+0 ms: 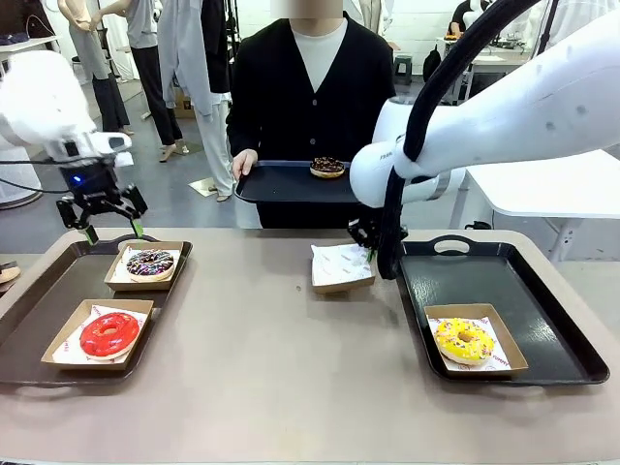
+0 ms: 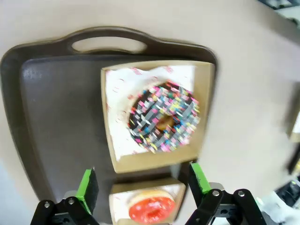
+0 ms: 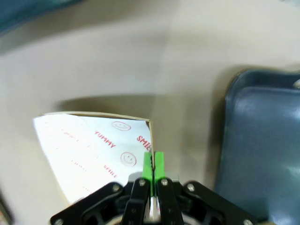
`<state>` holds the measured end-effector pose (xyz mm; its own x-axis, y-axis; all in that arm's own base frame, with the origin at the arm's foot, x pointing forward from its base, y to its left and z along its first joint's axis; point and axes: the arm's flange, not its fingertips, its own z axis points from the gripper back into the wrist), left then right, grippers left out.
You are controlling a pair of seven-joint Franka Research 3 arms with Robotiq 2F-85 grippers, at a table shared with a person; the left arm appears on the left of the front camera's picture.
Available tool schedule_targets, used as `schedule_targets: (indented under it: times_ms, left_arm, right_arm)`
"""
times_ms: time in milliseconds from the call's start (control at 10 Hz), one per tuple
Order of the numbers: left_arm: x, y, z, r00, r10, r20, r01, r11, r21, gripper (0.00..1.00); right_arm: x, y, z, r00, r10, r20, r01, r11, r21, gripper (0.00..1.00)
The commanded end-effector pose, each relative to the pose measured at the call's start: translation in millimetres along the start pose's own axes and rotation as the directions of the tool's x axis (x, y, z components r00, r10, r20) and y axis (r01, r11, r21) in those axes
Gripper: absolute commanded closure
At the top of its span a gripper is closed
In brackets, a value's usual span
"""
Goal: Individually package the donuts and arrange them on the tray.
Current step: Place the picked Paper togo box on the Handle tray while simultaneously picking up another Paper togo box from the table with the other hand.
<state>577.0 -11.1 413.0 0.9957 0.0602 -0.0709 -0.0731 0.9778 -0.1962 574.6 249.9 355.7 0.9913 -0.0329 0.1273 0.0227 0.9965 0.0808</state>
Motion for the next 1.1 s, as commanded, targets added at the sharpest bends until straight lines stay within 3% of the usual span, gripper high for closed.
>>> schedule_targets:
  times_ms: [0, 200, 500, 800, 1000]
  left_arm:
    - [-37.7, 41.3, 34.8, 0.999, -0.032, 0.005, 0.033, 0.962, -0.271, 0.0]
    - [-70.2, 82.2, 56.6, 0.999, -0.034, 0.039, 0.049, 0.883, -0.466, 0.0]
    - [-104.2, 132.3, 61.1, 0.998, -0.027, 0.055, 0.058, 0.72, -0.691, 0.0]
    - [-125.8, 190.6, 36.9, 0.996, 0.092, 0.012, -0.042, 0.567, -0.822, 0.0]
    - [-141.3, 214.2, 26.0, 0.992, 0.129, -0.011, -0.077, 0.52, -0.851, 0.0]
  right_arm:
    - [-11.4, -13.4, 37.6, 1.0, -0.026, -0.01, 0.026, 1.0, -0.016, 1.0]
    - [-3.8, -15.5, 79.8, 0.999, -0.031, -0.012, 0.031, 1.0, -0.001, 1.0]
    - [10.1, -10.0, 121.0, 0.999, -0.034, -0.019, 0.033, 0.999, -0.016, 1.0]
    - [26.4, 0.9, 132.4, 0.999, -0.042, -0.03, 0.041, 0.999, -0.022, 1.0]
    - [33.7, 6.1, 133.4, 0.998, -0.044, -0.037, 0.043, 0.999, -0.024, 1.0]
